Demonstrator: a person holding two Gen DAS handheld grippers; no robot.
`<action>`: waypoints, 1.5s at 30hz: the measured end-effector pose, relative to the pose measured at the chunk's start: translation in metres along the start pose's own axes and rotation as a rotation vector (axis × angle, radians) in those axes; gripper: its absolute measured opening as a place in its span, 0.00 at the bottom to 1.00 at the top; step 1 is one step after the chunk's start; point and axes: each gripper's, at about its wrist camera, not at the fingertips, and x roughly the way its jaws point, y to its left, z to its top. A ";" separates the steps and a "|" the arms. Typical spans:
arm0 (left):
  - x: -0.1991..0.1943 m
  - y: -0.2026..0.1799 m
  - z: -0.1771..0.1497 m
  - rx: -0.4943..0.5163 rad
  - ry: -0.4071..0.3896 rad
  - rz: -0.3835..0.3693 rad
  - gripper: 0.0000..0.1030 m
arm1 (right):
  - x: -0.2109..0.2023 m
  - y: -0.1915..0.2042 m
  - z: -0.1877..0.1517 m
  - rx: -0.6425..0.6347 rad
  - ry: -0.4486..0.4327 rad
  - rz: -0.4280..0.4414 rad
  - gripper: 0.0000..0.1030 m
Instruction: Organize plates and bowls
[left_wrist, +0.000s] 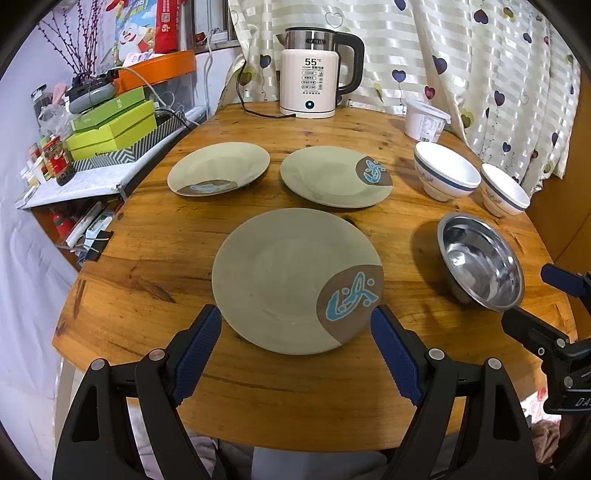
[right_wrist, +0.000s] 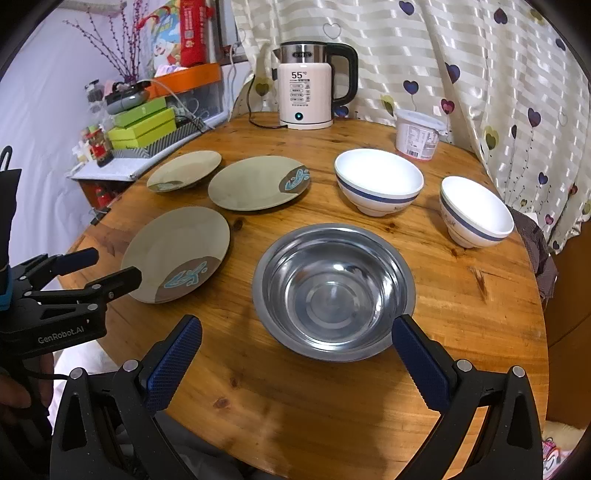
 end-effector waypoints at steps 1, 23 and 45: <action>0.001 0.002 0.001 -0.006 0.002 -0.016 0.81 | 0.001 0.000 0.001 0.000 0.002 0.001 1.00; 0.010 0.021 0.004 -0.062 0.007 0.004 0.81 | 0.013 0.015 0.025 -0.018 0.013 0.072 1.00; 0.017 0.053 0.025 -0.107 -0.027 0.065 0.81 | 0.047 0.040 0.077 -0.077 0.035 0.207 1.00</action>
